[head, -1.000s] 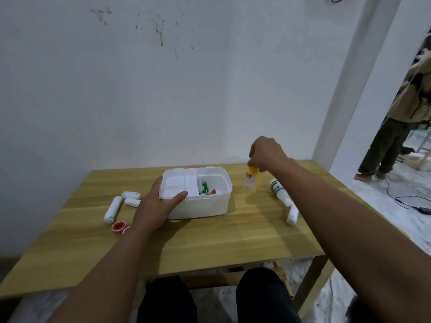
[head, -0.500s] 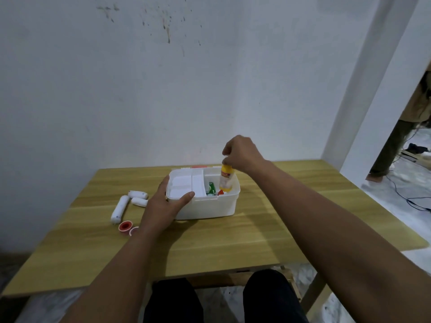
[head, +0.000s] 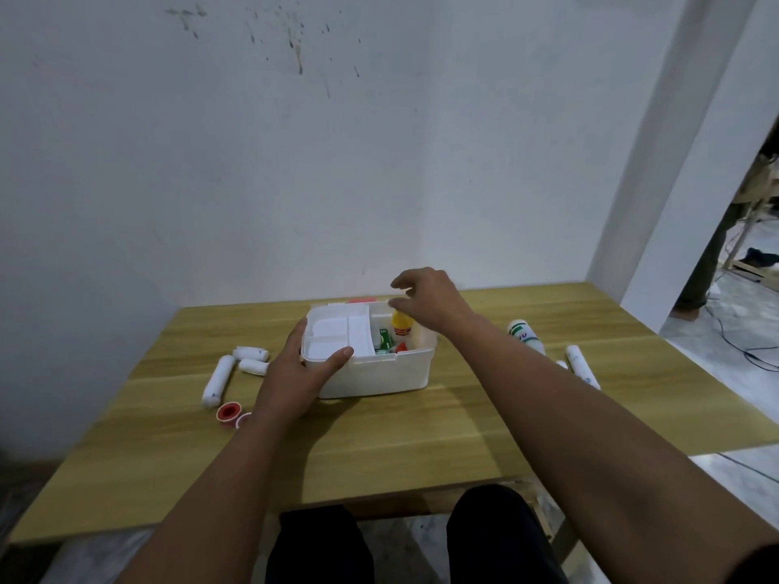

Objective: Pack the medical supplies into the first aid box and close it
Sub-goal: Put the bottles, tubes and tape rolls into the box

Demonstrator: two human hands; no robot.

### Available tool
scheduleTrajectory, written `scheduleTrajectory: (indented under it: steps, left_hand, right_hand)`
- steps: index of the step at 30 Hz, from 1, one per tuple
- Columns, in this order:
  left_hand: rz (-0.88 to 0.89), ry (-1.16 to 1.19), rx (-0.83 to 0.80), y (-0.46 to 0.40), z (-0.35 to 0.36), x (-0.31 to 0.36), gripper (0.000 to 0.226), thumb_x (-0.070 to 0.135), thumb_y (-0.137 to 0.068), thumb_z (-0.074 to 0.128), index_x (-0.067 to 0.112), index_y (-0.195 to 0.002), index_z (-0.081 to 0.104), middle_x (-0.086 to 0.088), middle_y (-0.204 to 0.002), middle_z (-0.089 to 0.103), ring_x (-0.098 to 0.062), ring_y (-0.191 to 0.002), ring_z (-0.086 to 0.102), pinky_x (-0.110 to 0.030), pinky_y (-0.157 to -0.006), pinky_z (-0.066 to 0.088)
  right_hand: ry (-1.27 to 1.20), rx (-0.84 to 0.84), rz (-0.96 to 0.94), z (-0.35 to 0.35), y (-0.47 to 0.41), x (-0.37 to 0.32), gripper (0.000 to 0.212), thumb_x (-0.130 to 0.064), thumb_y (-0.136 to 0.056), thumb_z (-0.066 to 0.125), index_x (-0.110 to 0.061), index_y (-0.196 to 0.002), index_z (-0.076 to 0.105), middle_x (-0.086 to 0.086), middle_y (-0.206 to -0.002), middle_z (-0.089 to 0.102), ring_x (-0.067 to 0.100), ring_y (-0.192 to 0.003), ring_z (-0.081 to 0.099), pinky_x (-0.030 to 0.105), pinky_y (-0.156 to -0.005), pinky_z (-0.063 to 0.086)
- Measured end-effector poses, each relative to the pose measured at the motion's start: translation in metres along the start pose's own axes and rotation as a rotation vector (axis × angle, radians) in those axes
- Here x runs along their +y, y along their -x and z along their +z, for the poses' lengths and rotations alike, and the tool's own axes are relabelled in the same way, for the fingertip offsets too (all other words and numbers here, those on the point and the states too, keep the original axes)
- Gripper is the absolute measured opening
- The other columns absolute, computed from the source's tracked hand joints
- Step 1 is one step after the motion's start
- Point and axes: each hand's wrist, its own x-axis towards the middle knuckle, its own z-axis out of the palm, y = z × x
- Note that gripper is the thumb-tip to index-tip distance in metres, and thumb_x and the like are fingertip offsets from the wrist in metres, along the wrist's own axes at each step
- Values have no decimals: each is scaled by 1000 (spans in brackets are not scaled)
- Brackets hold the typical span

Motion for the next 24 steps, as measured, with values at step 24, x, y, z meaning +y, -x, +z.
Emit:
scheduleTrajectory:
  steps: [24]
  left_hand:
    - [3, 14, 6, 2, 0, 4, 97, 69, -77, 74, 41, -159, 30, 11, -157, 47, -19, -140, 45, -34, -97, 46]
  right_hand:
    - [657, -114, 542, -45, 45, 95, 7, -23, -93, 62, -18, -97, 60, 2, -91, 64, 27, -83, 61, 52, -100, 40]
